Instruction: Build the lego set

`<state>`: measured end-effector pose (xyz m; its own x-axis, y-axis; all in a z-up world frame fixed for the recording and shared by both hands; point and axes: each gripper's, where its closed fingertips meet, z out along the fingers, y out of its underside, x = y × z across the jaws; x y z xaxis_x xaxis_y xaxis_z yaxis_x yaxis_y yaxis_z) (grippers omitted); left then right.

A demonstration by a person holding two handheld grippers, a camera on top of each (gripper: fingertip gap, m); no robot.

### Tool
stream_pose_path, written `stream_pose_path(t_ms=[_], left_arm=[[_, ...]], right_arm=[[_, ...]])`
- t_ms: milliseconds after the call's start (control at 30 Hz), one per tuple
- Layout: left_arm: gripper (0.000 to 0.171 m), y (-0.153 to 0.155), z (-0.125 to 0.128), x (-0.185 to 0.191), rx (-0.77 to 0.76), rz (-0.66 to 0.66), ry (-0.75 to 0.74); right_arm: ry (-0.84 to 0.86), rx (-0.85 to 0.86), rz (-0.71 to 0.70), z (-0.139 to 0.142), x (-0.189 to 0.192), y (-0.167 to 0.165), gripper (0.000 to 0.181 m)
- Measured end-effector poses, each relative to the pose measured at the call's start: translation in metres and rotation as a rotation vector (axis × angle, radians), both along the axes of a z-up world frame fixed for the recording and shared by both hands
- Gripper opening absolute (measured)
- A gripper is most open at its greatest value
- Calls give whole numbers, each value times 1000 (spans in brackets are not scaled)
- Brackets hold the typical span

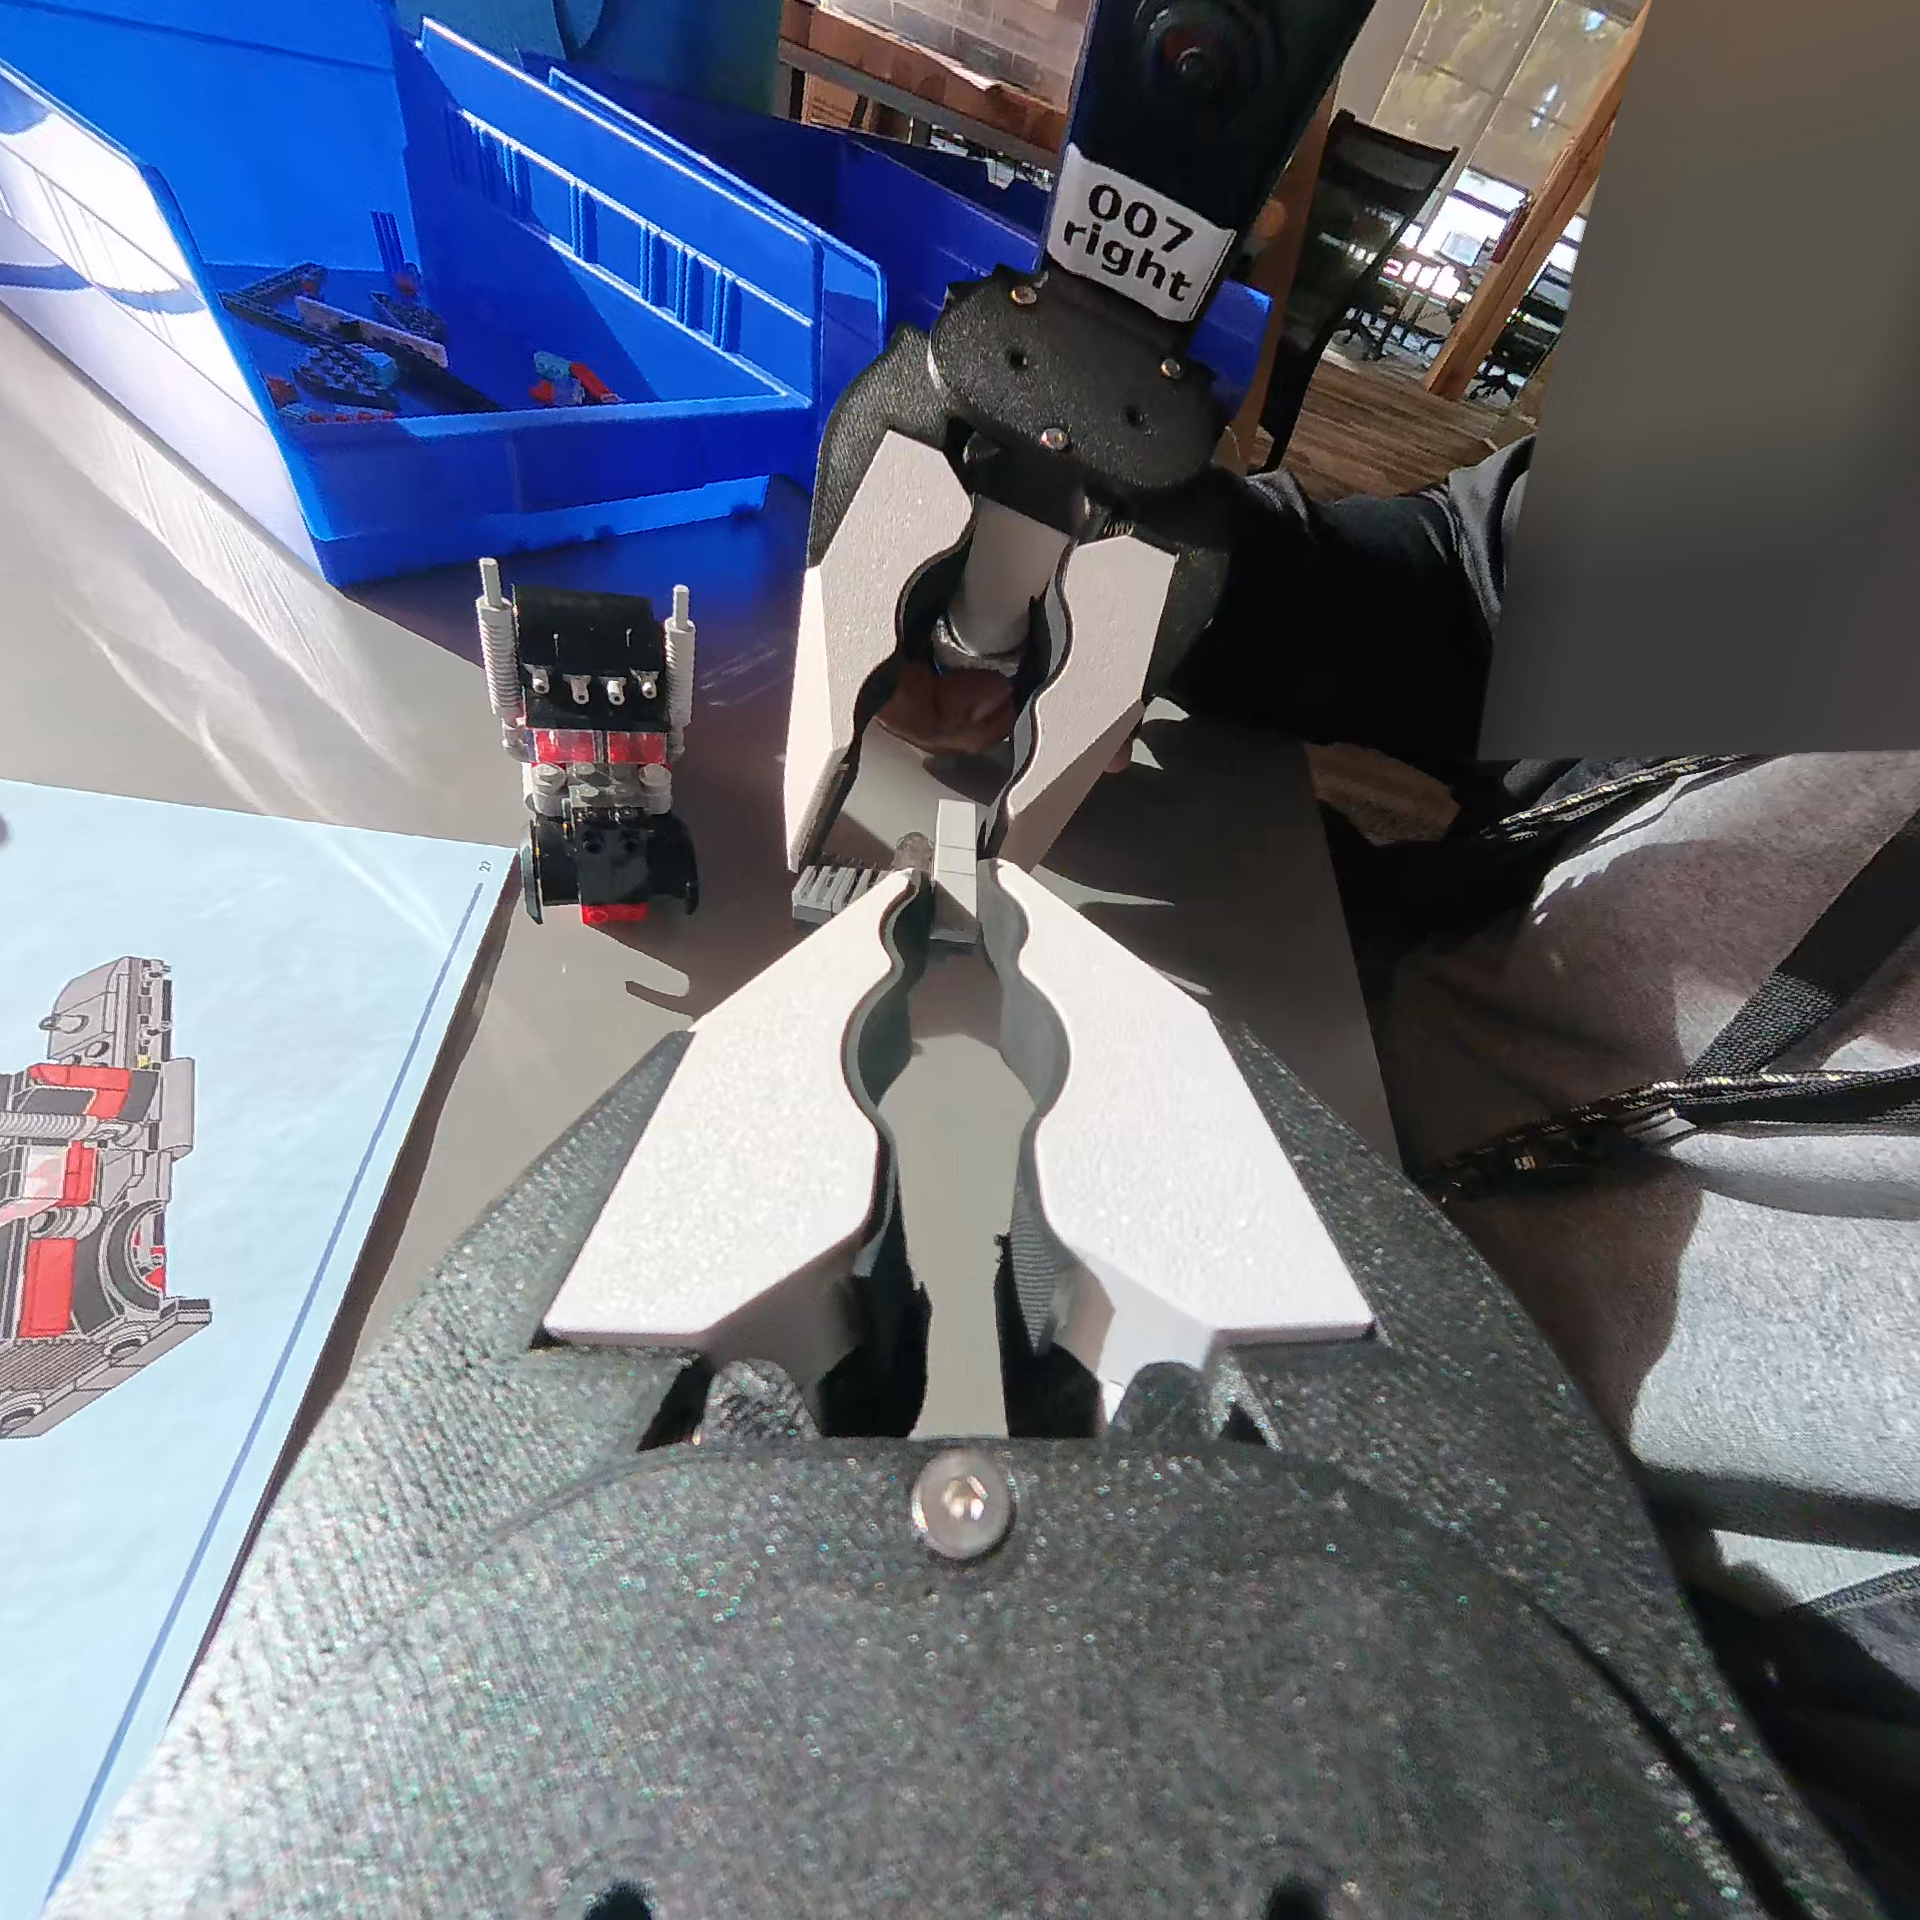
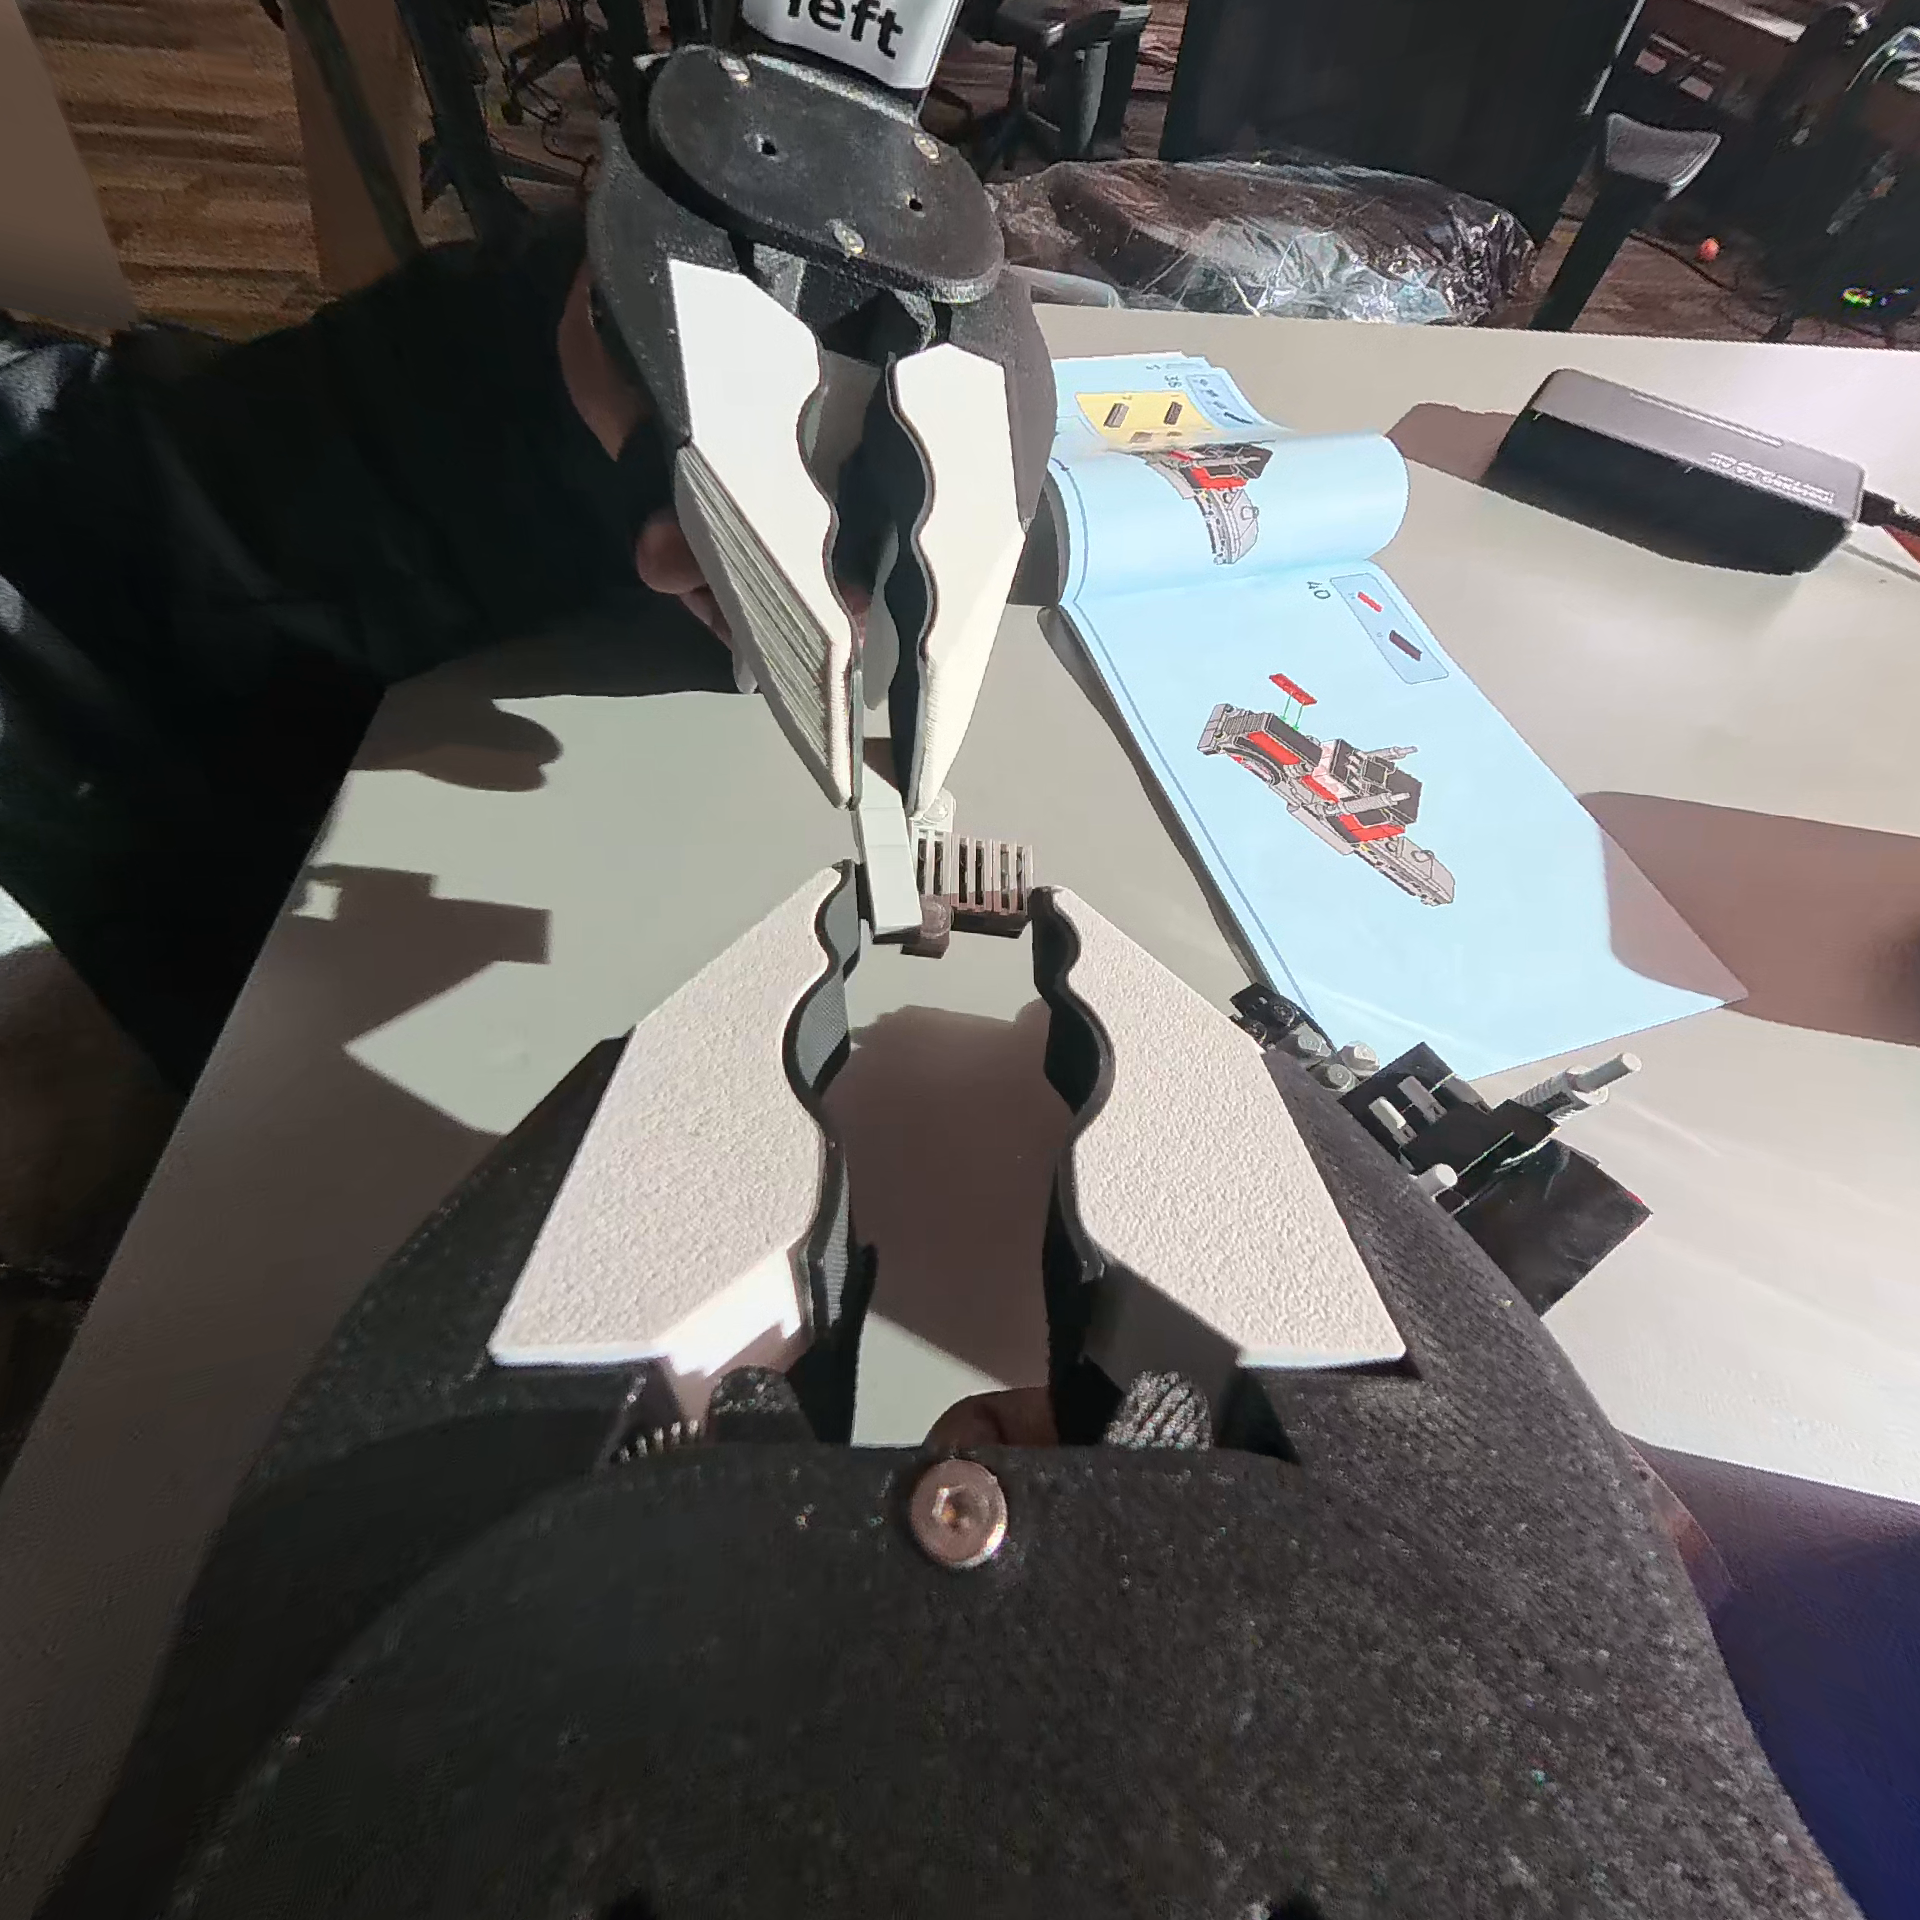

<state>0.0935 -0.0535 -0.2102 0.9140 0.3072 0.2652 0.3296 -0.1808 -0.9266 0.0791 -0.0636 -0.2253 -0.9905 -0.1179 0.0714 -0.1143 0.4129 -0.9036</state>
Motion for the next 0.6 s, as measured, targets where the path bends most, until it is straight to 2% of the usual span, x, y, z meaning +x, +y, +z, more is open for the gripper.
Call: stream_pose_path(t_ms=[600], left_arm=[[14, -3, 1, -5, 2, 32, 16]], right_arm=[[-20, -12, -1, 1, -1, 0, 35]])
